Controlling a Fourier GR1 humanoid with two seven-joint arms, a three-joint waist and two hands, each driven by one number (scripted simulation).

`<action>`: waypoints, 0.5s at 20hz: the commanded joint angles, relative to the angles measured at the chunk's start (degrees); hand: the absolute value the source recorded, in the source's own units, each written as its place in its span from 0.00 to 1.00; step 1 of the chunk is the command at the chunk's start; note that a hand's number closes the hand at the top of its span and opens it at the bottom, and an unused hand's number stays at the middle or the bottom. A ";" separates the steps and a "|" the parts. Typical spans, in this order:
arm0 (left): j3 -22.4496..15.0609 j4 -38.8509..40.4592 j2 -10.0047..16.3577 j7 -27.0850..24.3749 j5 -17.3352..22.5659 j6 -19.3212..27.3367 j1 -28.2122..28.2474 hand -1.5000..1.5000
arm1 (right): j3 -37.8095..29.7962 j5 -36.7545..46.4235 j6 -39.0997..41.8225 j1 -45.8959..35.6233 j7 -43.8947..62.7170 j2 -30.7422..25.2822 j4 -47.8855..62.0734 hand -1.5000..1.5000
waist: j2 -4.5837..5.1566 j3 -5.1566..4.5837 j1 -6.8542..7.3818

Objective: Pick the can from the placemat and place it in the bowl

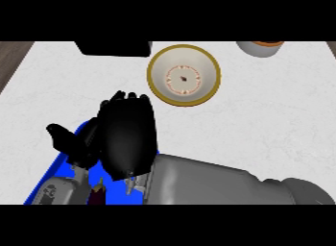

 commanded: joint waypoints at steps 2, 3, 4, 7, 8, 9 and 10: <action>1.54 -1.66 1.04 1.75 0.62 0.10 -0.49 0.50 | -2.18 0.35 0.48 -5.51 12.17 1.02 0.98 1.00 | 0.03 0.03 -0.97; 0.18 -0.11 0.04 -0.60 0.54 -1.22 0.99 0.50 | -2.33 -0.93 -1.32 -8.11 13.42 1.02 1.57 1.00 | 0.12 -0.03 -0.27; -1.24 -1.67 -1.55 2.09 -1.67 2.20 -1.41 0.50 | -4.62 -1.72 -2.62 -9.77 10.79 1.02 5.08 1.00 | 0.24 0.01 0.00; 0.88 0.48 0.48 -1.85 -0.13 -1.26 1.34 0.50 | -6.66 -1.61 -2.48 -12.05 9.41 1.03 7.13 1.00 | 0.36 -0.02 -0.44; 0.37 -0.09 -1.10 1.32 -1.15 1.44 -2.41 0.50 | -7.19 0.88 -4.71 -9.51 7.12 1.03 8.33 1.00 | 0.39 0.05 -1.38; -0.78 -2.46 -0.63 -1.23 -1.49 0.59 3.48 0.50 | -8.07 -0.42 -3.67 -10.88 8.53 1.03 8.92 1.00 | 0.23 0.03 -0.51; 0.78 -1.76 -0.49 1.91 -0.45 1.24 -0.14 0.50 | -9.72 1.40 -3.75 -11.54 6.24 1.03 11.39 1.00 | 0.34 0.05 -1.15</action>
